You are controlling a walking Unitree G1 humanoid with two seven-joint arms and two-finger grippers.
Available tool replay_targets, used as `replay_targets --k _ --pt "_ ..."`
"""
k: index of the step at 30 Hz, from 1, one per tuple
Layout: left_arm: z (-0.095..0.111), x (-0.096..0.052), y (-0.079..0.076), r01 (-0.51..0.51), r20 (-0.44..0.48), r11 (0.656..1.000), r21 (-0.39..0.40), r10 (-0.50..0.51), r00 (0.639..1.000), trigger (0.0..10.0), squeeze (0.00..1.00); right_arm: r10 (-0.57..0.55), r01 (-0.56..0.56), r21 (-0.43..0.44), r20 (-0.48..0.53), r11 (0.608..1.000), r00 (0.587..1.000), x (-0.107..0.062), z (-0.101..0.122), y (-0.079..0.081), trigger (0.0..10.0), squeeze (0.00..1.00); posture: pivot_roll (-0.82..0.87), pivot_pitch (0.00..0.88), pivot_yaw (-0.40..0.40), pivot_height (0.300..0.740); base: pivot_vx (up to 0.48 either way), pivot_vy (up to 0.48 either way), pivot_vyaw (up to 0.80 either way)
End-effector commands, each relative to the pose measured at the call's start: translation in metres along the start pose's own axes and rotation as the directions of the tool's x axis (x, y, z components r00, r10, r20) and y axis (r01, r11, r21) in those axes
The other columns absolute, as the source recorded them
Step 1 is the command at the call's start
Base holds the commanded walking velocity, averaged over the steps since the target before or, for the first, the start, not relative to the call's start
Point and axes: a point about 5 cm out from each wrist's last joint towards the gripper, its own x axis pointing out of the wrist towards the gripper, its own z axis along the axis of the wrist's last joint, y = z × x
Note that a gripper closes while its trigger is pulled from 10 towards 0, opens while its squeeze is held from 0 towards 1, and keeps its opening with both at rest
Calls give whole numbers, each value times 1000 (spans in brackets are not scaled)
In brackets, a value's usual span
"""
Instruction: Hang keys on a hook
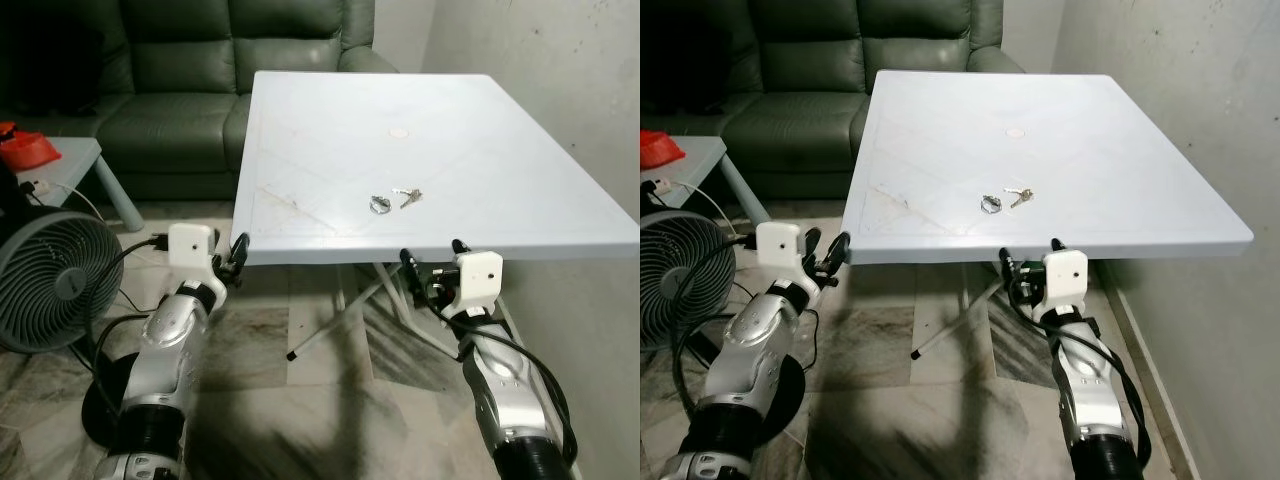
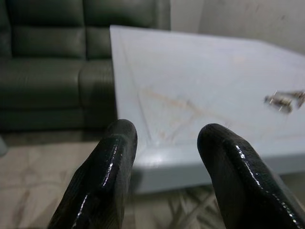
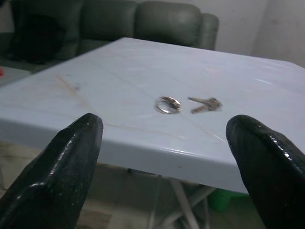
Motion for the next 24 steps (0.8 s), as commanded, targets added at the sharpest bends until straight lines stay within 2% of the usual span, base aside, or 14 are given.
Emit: replay_targets --k 1,8,20,24 --pt "9 0 -1 13 25 1000 11 -13 1000 10000 0 11 -12 9 23 1000 1000 1 9 0 10000 0 -80 0 -17 740 0 0 0" --pt "9 -4 -1 15 21 1000 9 -15 1000 10000 0 12 -12 5 27 1000 1000 1 16 1 10000 0 -80 0 -15 740 0 0 0" --pt "14 -3 4 -38 7 995 93 38 999 10000 0 25 -25 6 -3 1000 1000 -1 17 2 10000 0 -72 0 -17 740 0 0 0" --pt "13 -4 3 -17 11 995 102 16 1000 10000 0 31 -31 1 -12 1000 999 -2 16 3 10000 0 -72 0 -17 740 0 0 0"
